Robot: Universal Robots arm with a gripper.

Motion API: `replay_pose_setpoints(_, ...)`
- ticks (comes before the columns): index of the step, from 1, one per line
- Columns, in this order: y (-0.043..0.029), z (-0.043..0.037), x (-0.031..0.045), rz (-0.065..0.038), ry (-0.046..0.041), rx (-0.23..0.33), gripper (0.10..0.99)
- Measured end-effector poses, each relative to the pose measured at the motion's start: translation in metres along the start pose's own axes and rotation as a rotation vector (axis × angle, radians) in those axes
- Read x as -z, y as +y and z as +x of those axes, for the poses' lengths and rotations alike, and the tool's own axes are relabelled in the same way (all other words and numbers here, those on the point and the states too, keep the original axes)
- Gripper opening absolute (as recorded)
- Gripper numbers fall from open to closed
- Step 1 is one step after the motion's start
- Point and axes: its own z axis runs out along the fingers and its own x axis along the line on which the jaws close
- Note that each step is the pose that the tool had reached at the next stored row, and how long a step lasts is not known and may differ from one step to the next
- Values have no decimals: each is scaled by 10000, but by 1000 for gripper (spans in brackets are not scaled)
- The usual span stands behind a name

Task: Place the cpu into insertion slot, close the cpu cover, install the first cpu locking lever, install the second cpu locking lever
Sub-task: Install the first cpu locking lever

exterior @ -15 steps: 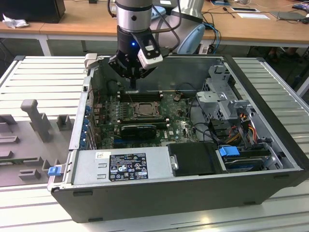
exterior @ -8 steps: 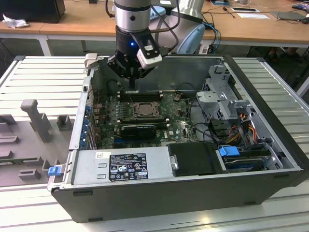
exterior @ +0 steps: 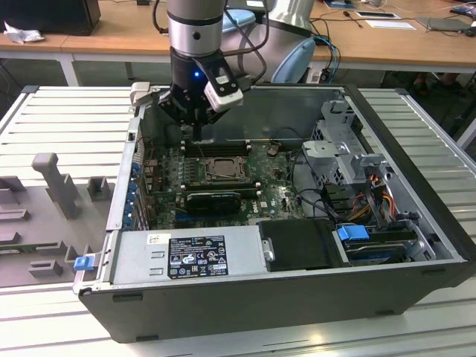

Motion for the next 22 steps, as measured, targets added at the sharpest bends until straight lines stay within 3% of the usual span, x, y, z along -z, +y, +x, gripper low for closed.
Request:
replay_pose_setpoints(6,11,150,-107,-1,-91,55,106)
replay_pose_setpoints(11,140,179,-200,0,-94,68,106)
replay_pose_setpoints(22,173,245,-212,-16,-98,72,106)
